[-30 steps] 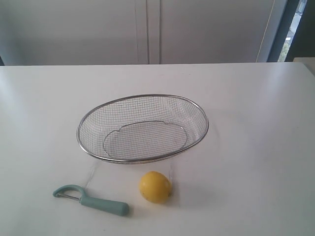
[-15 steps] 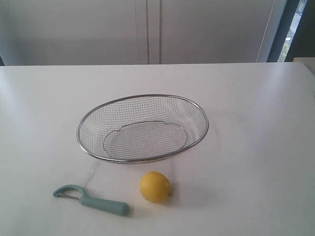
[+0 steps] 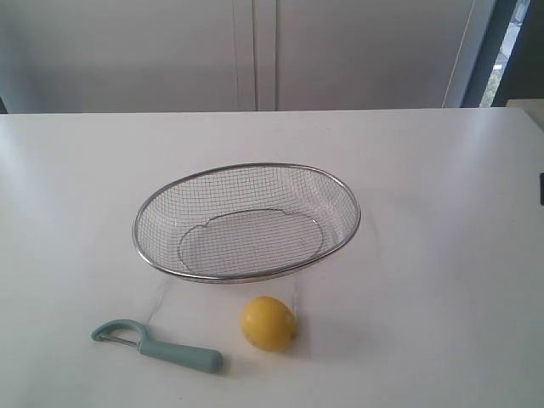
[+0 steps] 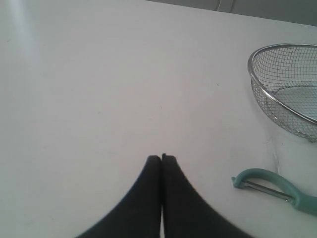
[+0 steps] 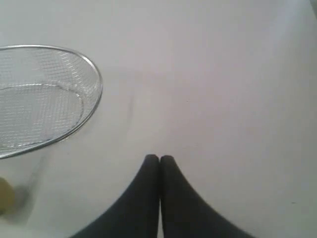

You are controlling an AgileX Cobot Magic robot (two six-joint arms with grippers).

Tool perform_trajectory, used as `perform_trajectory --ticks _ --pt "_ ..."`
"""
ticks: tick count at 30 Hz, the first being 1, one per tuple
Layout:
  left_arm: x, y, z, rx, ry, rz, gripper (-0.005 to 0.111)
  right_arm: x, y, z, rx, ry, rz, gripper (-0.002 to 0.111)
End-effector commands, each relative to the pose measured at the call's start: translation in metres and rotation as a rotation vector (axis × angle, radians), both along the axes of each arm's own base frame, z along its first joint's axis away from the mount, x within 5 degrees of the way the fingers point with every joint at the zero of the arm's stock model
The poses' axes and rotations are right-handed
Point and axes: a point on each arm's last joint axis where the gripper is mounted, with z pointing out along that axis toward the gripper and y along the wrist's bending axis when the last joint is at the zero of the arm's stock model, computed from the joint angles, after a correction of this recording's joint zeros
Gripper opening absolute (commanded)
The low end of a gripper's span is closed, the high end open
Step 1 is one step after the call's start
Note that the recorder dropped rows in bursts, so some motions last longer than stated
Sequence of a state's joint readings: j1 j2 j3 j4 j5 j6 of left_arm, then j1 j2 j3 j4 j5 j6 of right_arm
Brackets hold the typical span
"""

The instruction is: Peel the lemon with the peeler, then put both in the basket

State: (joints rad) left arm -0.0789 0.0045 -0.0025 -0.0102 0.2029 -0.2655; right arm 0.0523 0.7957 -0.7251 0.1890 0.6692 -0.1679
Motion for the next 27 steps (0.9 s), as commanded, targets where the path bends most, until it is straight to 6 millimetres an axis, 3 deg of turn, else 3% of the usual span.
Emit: perform_trajectory --ticks 1,15,27 --pt "0.000 0.000 -0.001 -0.002 -0.003 -0.004 0.000 0.002 0.007 0.001 0.007 0.007 0.090 0.000" --pt "0.000 0.000 -0.001 -0.002 -0.003 -0.004 0.000 0.029 0.024 -0.021 0.088 0.136 0.255 0.000" --pt "0.000 0.000 -0.001 -0.002 -0.003 -0.004 0.000 0.039 0.045 -0.024 0.123 0.176 0.408 0.000"
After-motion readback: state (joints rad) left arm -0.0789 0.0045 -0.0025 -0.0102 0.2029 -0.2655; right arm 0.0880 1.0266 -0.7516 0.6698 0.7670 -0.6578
